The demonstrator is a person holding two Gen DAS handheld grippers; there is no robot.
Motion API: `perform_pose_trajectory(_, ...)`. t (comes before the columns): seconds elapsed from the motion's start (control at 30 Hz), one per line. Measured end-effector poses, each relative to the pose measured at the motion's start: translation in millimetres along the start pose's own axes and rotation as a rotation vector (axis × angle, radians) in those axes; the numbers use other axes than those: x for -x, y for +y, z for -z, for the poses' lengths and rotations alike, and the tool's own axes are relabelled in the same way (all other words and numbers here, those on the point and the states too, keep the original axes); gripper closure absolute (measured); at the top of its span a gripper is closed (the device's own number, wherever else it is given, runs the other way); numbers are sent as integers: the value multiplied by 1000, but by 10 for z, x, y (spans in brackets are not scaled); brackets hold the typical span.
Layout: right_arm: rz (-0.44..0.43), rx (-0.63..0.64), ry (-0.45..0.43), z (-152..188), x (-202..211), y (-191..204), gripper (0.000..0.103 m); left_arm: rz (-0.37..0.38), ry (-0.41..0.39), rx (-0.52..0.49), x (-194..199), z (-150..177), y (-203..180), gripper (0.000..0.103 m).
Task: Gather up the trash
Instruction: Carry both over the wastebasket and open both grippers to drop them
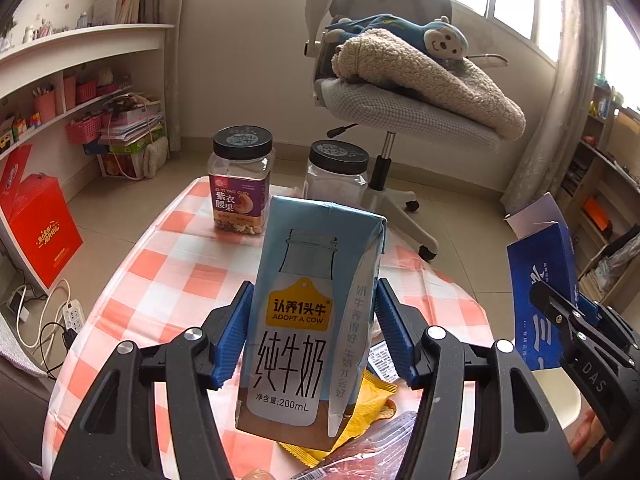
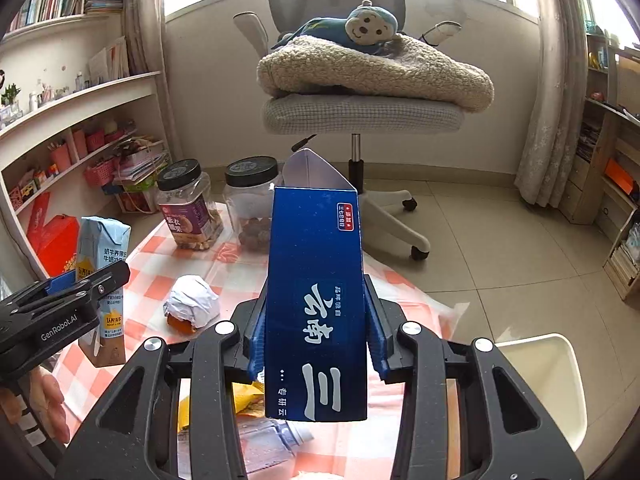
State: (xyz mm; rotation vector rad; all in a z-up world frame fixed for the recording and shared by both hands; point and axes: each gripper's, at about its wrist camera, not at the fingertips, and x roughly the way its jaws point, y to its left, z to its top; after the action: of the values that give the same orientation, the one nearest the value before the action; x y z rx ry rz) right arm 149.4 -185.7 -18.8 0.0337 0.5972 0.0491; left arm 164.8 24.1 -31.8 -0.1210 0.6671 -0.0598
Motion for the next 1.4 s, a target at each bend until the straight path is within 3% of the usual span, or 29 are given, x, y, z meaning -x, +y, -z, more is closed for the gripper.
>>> perform_pose_trajectory(0.53,148,-75,8,161,256,-825,65,77,12,-87,-56,137,-700,43)
perform_pose_trajectory(1.13,327,-193,137,491,388,-1852,64,227,51,-214,-117,386,-1818,43)
perform_pose_trajectory(1.2,350,-208,136,504,428,-1950,61,250,62,-228,-126,421,-1969,43)
perform_pose_trajectory(1.27,387,-228,123,521,497,-2052,42,271,71,-241,-132,458,-2117,43)
perform_pose_trajectory(1.33,414,-255,108,533,567,-2167,34,294,83,-253,-138,498,-2265,43)
perform_pose_trajectory(1.4,434,-288,95,550,637,-2288,31,320,98,-266,-145,547,-2414,43)
